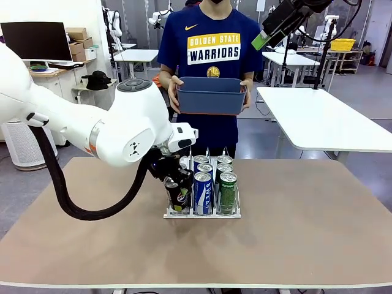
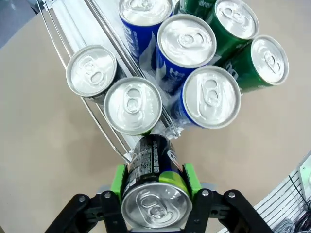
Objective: Fill the beverage cans into the dispenser.
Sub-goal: Place the picked Pepsi coke in the line of the Automatic Can Dispenser with the same cans.
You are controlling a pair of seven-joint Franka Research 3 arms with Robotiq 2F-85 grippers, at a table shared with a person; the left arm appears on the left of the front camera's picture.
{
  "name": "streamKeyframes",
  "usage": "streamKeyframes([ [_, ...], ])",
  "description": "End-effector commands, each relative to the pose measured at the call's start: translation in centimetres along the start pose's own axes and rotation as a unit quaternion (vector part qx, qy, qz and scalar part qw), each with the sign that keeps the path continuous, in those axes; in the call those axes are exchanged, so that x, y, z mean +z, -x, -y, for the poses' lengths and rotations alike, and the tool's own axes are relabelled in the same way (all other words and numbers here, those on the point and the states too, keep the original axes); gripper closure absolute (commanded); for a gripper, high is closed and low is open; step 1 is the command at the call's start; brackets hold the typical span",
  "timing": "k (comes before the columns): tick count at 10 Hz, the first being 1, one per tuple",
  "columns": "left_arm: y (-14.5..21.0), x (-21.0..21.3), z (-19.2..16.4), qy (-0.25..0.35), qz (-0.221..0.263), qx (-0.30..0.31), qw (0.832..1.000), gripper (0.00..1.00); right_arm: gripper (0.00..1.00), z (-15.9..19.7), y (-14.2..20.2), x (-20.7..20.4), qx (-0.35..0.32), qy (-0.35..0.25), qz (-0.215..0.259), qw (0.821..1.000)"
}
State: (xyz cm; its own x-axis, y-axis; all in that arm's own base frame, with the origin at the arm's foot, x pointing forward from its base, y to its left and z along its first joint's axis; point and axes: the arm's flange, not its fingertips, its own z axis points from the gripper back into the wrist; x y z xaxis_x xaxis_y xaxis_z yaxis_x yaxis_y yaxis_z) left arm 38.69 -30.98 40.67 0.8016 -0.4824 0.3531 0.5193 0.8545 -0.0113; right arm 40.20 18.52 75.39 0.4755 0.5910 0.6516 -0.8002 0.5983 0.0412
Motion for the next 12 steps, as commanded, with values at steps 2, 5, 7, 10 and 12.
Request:
streamKeyframes([
  [2, -2.7, -0.9, -1.4, -0.006, 0.040, 0.004, 0.999, 0.42, 0.00, 0.0, 0.0, 0.0, -0.003, -0.005, 0.003, 1.000],
  [5, -3.8, -1.3, -2.3, -0.010, 0.053, 0.011, 0.998, 0.42, 0.00, 0.0, 0.0, 0.0, -0.003, -0.005, 0.003, 1.000],
  [7, -4.5, -1.5, -2.5, -0.008, 0.060, 0.009, 0.998, 0.42, 0.00, 0.0, 0.0, 0.0, -0.003, -0.005, 0.003, 1.000],
  [10, -5.2, -2.2, -2.9, -0.020, 0.074, 0.015, 0.997, 0.42, 0.00, 0.0, 0.0, 0.0, -0.003, -0.005, 0.003, 1.000],
  [12, -5.6, -2.9, -3.1, -0.023, 0.081, 0.021, 0.996, 0.42, 0.00, 0.0, 0.0, 0.0, -0.003, -0.005, 0.003, 1.000],
])
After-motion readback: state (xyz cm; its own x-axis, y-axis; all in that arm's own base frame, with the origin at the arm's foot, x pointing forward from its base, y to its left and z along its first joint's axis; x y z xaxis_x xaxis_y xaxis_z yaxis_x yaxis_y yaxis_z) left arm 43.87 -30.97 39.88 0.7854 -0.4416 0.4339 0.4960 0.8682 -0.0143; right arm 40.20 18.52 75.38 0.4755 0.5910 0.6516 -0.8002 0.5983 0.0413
